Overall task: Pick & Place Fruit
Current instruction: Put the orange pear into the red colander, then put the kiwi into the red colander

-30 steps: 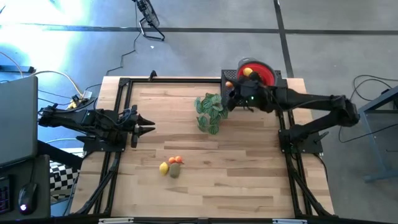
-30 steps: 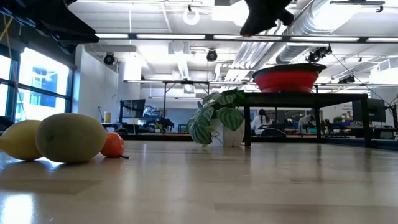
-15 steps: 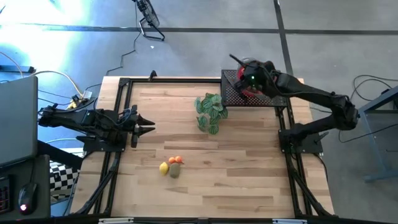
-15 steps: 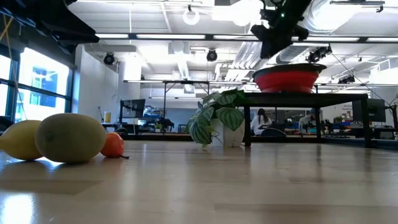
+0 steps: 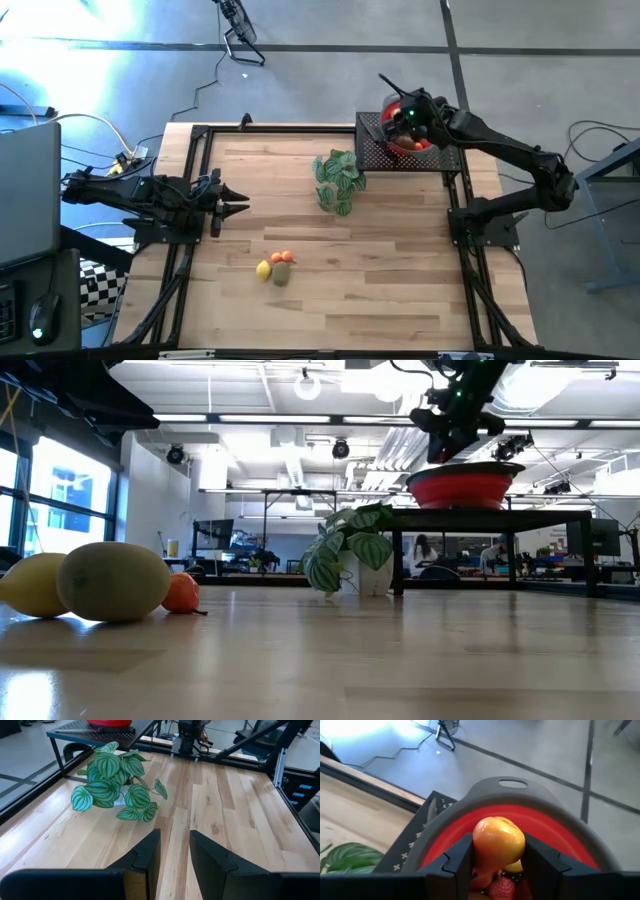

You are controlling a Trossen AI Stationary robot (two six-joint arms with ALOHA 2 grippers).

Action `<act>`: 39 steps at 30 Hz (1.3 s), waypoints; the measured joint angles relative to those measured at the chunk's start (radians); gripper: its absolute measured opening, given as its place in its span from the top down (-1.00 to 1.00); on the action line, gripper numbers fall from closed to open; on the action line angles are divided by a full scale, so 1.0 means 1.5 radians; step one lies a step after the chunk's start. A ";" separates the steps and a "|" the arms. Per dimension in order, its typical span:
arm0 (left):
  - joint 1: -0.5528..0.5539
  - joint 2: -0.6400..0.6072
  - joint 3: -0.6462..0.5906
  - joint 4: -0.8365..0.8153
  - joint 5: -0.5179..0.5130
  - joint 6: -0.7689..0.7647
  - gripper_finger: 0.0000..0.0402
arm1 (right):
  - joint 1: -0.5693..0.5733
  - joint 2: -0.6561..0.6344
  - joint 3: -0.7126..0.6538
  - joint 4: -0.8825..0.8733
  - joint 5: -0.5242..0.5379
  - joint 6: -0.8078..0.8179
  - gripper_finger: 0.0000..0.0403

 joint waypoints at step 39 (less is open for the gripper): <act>0.000 0.000 0.000 0.000 0.000 -0.005 0.51 | 0.121 -0.001 0.000 0.082 -0.162 -0.070 0.26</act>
